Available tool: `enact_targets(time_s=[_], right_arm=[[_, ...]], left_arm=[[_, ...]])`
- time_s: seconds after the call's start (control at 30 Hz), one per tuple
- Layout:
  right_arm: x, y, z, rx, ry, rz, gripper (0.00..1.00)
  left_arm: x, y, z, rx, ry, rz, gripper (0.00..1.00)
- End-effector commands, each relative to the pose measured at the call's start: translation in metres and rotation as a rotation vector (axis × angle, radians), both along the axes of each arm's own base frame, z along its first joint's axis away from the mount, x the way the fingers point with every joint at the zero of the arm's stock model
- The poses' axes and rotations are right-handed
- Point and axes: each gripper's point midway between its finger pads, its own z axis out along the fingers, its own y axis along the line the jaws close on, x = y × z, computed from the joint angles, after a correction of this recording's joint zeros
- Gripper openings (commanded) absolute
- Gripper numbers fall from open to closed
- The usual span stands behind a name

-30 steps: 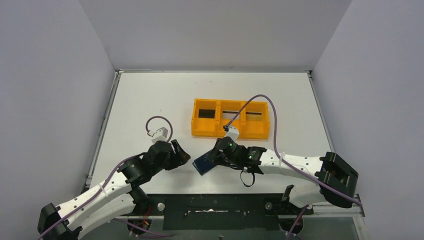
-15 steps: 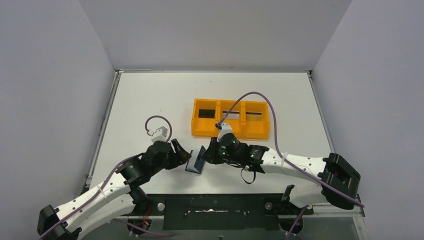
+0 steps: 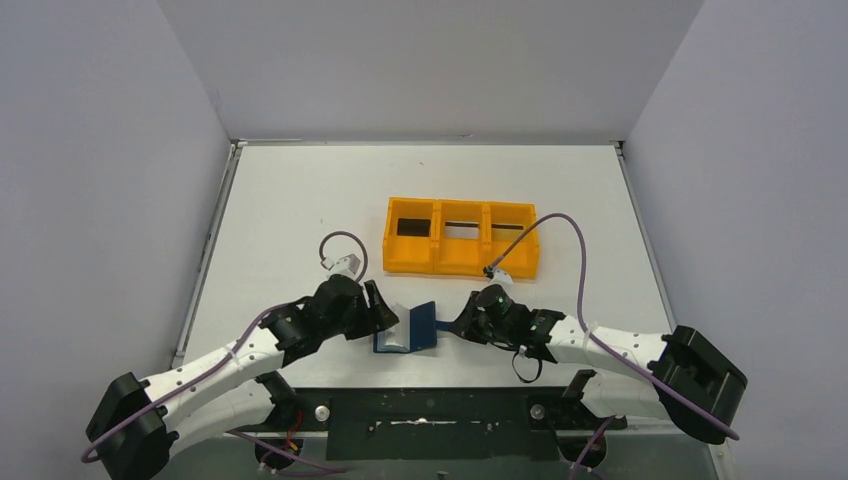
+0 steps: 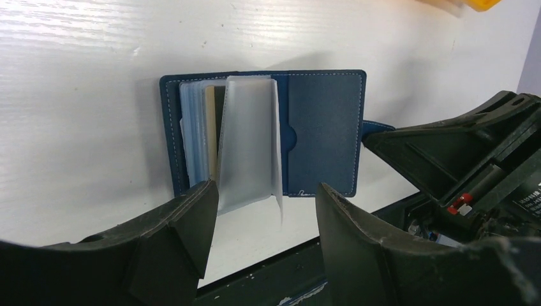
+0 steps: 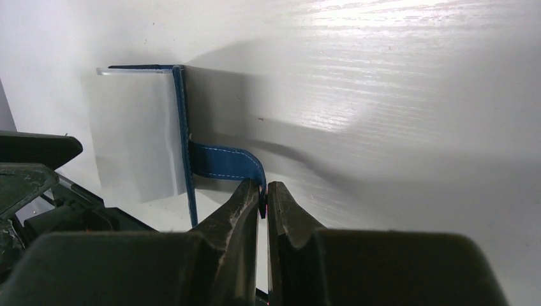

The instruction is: Take the credit cards out of the card holder

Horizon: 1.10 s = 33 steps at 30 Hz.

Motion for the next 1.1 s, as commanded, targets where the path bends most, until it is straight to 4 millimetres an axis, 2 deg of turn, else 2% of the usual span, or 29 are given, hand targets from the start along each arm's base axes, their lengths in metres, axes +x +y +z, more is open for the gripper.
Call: enact_targets(time_s=[0.0, 0.23, 0.47, 0.57, 0.63, 0.77, 0.83, 0.97, 1.07], right_arm=[[0.012, 0.004, 0.016, 0.053, -0.035, -0.053, 0.04], [0.011, -0.001, 0.005, 0.026, -0.001, -0.084, 0.04], [0.010, -0.005, -0.004, 0.014, 0.026, -0.118, 0.05], [0.010, -0.006, -0.006, 0.017, 0.029, -0.129, 0.06], [0.010, -0.006, -0.005, 0.027, 0.028, -0.138, 0.07], [0.013, -0.004, 0.002, 0.056, 0.009, -0.148, 0.13], [0.015, -0.004, 0.007, 0.064, 0.002, -0.155, 0.17], [0.019, -0.004, 0.021, 0.083, -0.022, -0.171, 0.27], [0.020, -0.006, 0.035, 0.108, -0.048, -0.181, 0.31]], left_arm=[[0.006, -0.026, 0.021, -0.098, -0.060, -0.077, 0.57], [0.005, -0.043, 0.028, -0.145, -0.063, -0.137, 0.55], [0.004, -0.039, 0.009, -0.073, -0.014, -0.113, 0.54], [0.006, -0.042, 0.013, -0.089, -0.030, -0.119, 0.53], [0.005, -0.052, 0.021, -0.137, -0.049, -0.155, 0.52], [0.000, -0.078, 0.035, -0.241, -0.062, -0.247, 0.50], [-0.002, -0.088, 0.035, -0.247, -0.060, -0.277, 0.46], [-0.002, -0.100, 0.020, -0.205, -0.034, -0.300, 0.40], [-0.005, -0.104, 0.009, -0.206, -0.010, -0.300, 0.38]])
